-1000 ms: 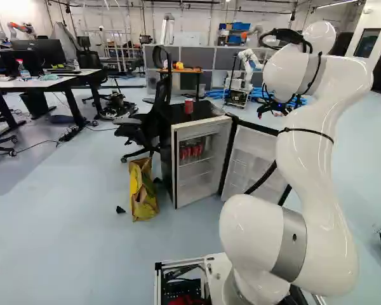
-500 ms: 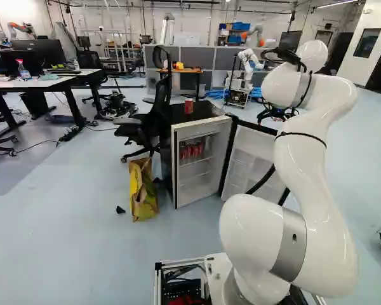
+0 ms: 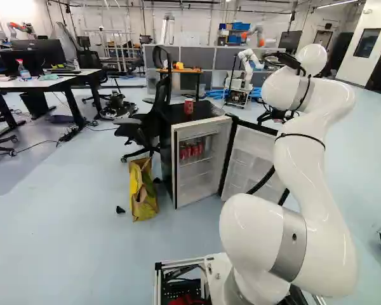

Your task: Grab a drink from the fridge

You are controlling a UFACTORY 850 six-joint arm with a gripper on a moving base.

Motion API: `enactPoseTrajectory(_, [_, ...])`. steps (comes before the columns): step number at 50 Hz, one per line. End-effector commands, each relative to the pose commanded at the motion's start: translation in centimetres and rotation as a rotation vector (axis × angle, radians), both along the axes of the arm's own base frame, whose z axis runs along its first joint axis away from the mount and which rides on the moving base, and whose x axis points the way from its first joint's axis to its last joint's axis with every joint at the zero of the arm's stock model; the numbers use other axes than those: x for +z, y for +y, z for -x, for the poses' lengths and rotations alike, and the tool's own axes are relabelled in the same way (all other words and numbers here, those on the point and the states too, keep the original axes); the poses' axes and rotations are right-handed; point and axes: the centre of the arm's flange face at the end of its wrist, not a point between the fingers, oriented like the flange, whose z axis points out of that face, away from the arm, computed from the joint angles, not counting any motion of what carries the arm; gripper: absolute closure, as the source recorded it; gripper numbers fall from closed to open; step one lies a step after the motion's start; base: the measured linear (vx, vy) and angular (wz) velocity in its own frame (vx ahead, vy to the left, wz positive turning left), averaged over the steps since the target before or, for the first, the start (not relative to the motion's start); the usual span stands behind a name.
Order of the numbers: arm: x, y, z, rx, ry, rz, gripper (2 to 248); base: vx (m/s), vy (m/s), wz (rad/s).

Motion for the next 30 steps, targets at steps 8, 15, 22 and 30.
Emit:
enactPoseTrajectory(8, [-0.02,0.02,0.12,-0.001,0.006,-0.004,3,0.000,0.000,0.000])
enactPoseTrajectory(15, [0.00,0.01,0.23,-0.002,0.008,-0.005,3,0.000,0.000,0.000])
enactPoseTrajectory(22, [0.02,0.06,0.48,-0.003,0.011,-0.008,3,0.000,0.000,0.000])
enactPoseTrajectory(30, [0.06,0.16,0.82,-0.004,0.016,-0.012,3,0.000,0.000,0.000])
